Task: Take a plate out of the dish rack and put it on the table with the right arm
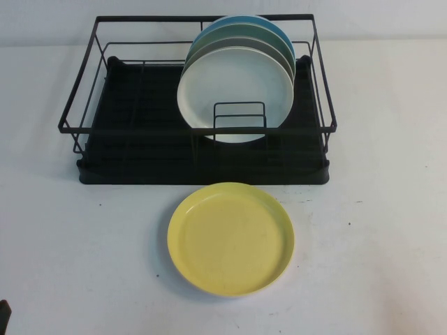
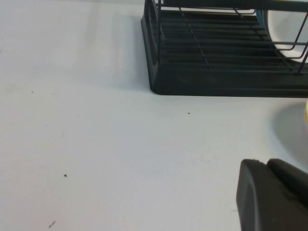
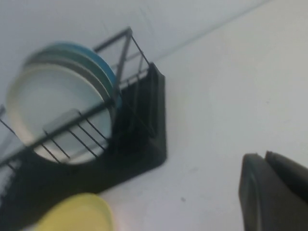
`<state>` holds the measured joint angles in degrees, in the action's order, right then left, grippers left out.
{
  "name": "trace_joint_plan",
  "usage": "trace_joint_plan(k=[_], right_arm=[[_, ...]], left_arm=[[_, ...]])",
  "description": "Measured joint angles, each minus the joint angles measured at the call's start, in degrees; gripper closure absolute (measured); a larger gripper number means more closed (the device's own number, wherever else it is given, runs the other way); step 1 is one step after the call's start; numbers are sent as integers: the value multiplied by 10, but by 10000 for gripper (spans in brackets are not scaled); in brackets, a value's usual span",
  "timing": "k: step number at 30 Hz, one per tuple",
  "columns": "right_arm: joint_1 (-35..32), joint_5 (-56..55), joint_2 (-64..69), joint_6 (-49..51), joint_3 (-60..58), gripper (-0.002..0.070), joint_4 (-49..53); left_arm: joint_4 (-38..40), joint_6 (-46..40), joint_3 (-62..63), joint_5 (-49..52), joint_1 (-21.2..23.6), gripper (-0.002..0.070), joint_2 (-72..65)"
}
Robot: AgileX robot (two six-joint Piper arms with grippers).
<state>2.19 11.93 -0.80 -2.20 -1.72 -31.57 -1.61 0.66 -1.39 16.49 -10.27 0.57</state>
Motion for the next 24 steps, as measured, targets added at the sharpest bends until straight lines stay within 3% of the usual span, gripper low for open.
trace_joint_plan(k=[5, 12, 15, 24], right_arm=[[0, -51, 0, 0, 0, 694, -143], [0, -18, 13, -15, 49, 694, -188], [0, 25, 75, -60, 114, 694, -186], [0, 193, 441, -254, 392, 694, -180]], left_arm=[[0, 0, 0, 0, 0, 679, 0], [0, 0, 0, 0, 0, 679, 0], [0, 0, 0, 0, 0, 679, 0], [0, 0, 0, 0, 0, 679, 0]])
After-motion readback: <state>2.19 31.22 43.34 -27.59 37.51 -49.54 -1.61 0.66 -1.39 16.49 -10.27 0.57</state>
